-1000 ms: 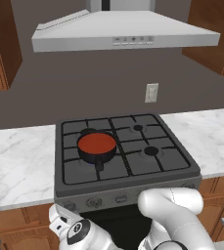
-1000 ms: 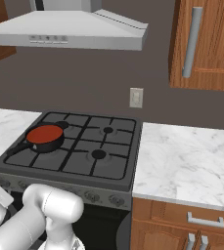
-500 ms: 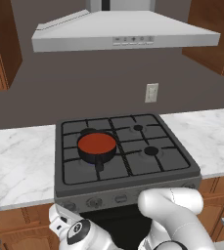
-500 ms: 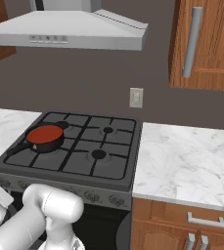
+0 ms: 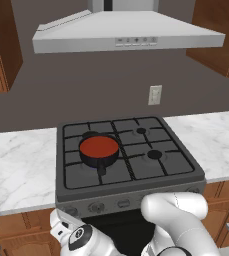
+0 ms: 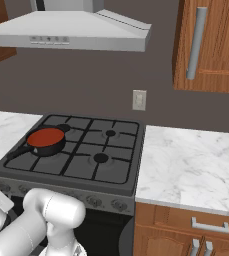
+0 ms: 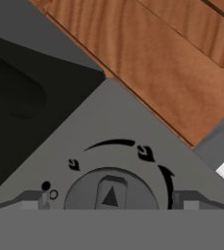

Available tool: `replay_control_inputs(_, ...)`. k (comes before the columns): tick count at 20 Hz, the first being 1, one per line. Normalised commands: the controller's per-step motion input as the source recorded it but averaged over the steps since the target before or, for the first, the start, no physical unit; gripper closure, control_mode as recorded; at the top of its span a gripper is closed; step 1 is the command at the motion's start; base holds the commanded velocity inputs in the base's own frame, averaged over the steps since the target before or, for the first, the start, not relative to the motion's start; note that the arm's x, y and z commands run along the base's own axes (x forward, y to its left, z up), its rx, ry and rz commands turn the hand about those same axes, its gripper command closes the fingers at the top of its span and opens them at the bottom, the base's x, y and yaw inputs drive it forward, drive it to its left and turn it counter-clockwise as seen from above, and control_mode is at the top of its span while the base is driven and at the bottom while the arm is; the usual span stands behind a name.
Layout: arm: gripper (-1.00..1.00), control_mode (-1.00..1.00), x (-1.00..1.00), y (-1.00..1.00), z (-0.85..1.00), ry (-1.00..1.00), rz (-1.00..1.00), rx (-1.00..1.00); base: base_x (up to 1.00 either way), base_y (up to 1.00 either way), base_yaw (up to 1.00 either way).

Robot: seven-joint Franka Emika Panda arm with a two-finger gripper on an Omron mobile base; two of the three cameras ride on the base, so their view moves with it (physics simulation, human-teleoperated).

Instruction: Wait until the marinara sauce is simmered to a deep red color and then turn off the stove.

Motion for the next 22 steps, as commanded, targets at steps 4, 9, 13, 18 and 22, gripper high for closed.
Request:
replay_control_inputs(4,-1.00,-1.00,0.00,0.00,0.00,0.00,0.00,0.00,0.00,0.00,0.00)
replay_control_inputs(9,-1.00,-1.00,0.00,0.00,0.00,0.00,0.00,0.00,0.00,0.00,0.00)
replay_control_inputs(13,-1.00,-1.00,0.00,0.00,0.00,0.00,0.00,0.00,0.00,0.00,0.00)
replay_control_inputs(18,-1.00,-1.00,0.00,0.00,0.00,0.00,0.00,0.00,0.00,0.00,0.00)
replay_control_inputs(22,-1.00,-1.00,0.00,0.00,0.00,0.00,0.00,0.00,0.00,0.00,0.00)
